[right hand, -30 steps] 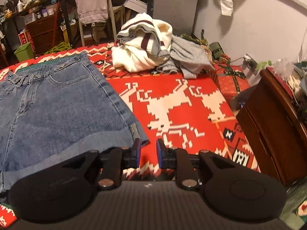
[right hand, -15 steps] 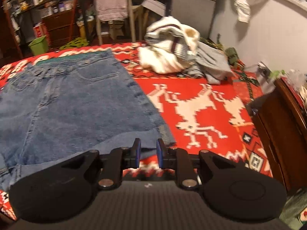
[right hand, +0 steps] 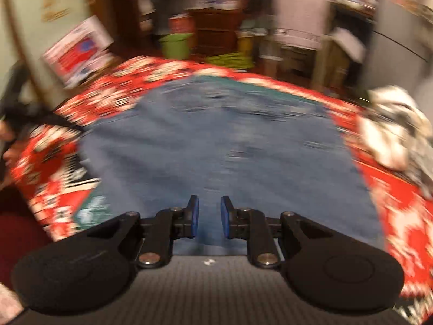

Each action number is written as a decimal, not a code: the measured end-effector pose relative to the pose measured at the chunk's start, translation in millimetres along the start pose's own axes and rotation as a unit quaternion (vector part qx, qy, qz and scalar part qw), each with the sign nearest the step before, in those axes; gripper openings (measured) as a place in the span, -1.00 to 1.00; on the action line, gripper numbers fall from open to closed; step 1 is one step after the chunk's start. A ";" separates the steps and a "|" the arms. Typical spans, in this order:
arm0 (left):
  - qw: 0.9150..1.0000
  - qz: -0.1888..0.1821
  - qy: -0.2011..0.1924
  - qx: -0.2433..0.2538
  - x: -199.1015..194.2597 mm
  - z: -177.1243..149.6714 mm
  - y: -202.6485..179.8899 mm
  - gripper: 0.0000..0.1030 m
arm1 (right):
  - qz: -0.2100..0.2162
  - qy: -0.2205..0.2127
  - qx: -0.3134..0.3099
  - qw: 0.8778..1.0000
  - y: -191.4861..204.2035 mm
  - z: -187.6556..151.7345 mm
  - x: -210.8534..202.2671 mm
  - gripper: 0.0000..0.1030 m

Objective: Fold clothes

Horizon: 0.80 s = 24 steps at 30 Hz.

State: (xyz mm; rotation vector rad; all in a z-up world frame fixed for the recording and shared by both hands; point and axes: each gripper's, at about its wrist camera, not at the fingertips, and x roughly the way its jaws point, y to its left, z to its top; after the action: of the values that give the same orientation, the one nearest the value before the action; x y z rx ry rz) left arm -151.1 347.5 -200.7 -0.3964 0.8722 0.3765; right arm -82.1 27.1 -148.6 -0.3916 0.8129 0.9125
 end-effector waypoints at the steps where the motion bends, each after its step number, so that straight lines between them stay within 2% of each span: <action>1: 1.000 -0.001 -0.001 0.001 -1.3 -0.3 0.2 -0.79 | 0.008 0.005 -0.018 1.000 11.3 1.3 3.8 -0.63; 5: 1.000 -0.006 -0.005 0.020 -9.0 -4.3 0.3 -0.71 | 0.026 0.020 -0.056 0.998 34.4 0.1 14.7 -0.64; 12: 0.998 -0.027 -0.001 0.061 -26.8 -18.0 1.3 -0.71 | 0.058 0.047 -0.118 0.990 73.4 -1.8 33.7 -0.64; 17: 0.994 -0.067 0.029 0.087 -25.8 -36.9 -12.4 -0.71 | 0.083 0.057 -0.109 0.989 79.1 0.4 48.7 -0.64; 21: 0.991 -0.075 0.038 0.109 -18.3 -49.7 -27.9 -0.71 | 0.101 0.066 -0.098 0.988 82.2 1.4 60.1 -0.64; 24: 0.991 -0.079 0.036 0.102 -14.6 -51.1 -32.1 -0.71 | 0.093 0.084 -0.077 0.989 71.6 -4.0 64.5 -0.65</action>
State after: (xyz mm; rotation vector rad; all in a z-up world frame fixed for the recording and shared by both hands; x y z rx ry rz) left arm -178.1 293.0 -212.9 -0.2878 0.9332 0.1247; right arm -120.0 100.6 -198.2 -0.5400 0.9475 1.1305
